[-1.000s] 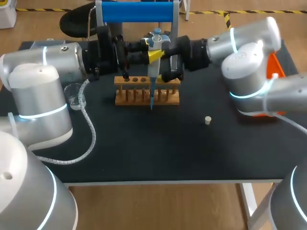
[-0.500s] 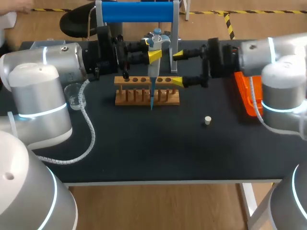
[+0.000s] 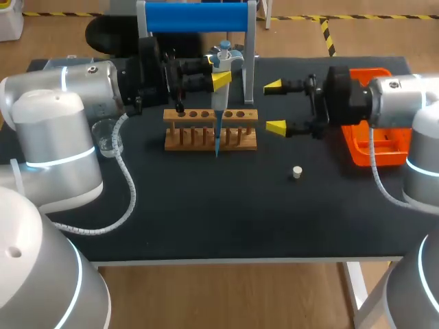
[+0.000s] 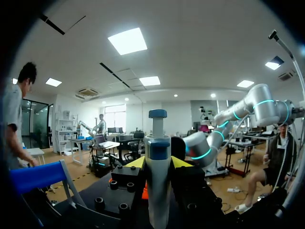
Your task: Invert the test tube, pick up the pipette, mount the tip to pipette, aspirate from beaker and dispense into the tube, eject the tip, return the pipette, and cap with the stopper.
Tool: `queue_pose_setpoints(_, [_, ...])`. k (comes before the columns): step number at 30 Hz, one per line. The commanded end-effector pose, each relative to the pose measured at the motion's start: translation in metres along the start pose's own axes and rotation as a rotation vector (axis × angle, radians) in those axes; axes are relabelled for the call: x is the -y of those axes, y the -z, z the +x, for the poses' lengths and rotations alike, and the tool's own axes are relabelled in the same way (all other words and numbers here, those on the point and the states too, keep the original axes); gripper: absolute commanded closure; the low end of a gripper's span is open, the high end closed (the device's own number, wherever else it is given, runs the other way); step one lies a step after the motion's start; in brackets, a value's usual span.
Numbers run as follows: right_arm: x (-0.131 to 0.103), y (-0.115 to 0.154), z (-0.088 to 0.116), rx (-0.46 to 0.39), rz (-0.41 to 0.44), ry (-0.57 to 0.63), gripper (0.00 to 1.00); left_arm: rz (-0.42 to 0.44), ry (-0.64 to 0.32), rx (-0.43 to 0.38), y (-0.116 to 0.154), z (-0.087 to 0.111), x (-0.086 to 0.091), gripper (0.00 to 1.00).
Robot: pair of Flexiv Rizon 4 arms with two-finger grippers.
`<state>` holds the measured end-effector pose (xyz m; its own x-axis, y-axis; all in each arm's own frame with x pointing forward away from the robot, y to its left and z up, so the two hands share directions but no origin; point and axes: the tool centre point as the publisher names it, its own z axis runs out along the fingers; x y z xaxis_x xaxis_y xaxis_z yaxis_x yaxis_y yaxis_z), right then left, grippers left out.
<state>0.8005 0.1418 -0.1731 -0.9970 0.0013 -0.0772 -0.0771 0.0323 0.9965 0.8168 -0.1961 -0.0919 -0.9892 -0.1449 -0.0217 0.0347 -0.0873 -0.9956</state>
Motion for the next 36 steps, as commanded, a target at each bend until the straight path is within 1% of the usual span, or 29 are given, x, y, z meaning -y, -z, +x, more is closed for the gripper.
queue_pose_setpoints(1, [0.000,-0.018,-0.004,-0.026,-0.042,-0.007,0.00,0.002,-0.001,0.002,-0.001,0.000,0.000,1.00])
queue_pose_setpoints(6, [-0.006,-0.038,-0.006,-0.053,-0.068,-0.019,0.00,0.002,-0.001,0.002,-0.001,0.000,0.000,1.00])
queue_pose_setpoints(10, [-0.011,-0.049,-0.013,-0.070,-0.098,-0.044,0.00,0.002,-0.001,0.002,-0.001,0.000,0.000,1.00])
queue_pose_setpoints(12, [-0.013,-0.055,-0.017,-0.073,-0.096,-0.056,0.00,0.002,-0.001,0.002,-0.001,0.000,0.000,1.00])
queue_pose_setpoints(13, [-0.014,-0.057,-0.019,-0.079,-0.095,-0.061,0.04,0.002,-0.001,0.002,-0.001,0.000,0.000,1.00])
queue_pose_setpoints(18, [-0.021,-0.068,-0.026,-0.094,-0.060,-0.077,0.13,0.002,-0.001,0.002,-0.001,0.000,0.000,1.00])
queue_pose_setpoints(22, [-0.024,-0.074,-0.030,-0.097,-0.033,-0.081,0.15,0.002,-0.001,0.002,-0.001,0.000,0.000,1.00])
queue_pose_setpoints(31, [-0.030,-0.087,-0.026,-0.112,-0.016,-0.075,0.20,0.002,-0.001,0.002,-0.001,0.000,0.000,1.00])
queue_pose_setpoints(32, [-0.030,-0.088,-0.025,-0.113,-0.017,-0.074,0.20,0.002,-0.001,0.002,-0.001,0.000,0.000,1.00])
queue_pose_setpoints(36, [-0.033,-0.092,-0.022,-0.118,-0.022,-0.067,0.22,0.002,-0.001,0.002,-0.001,0.000,0.000,1.00])
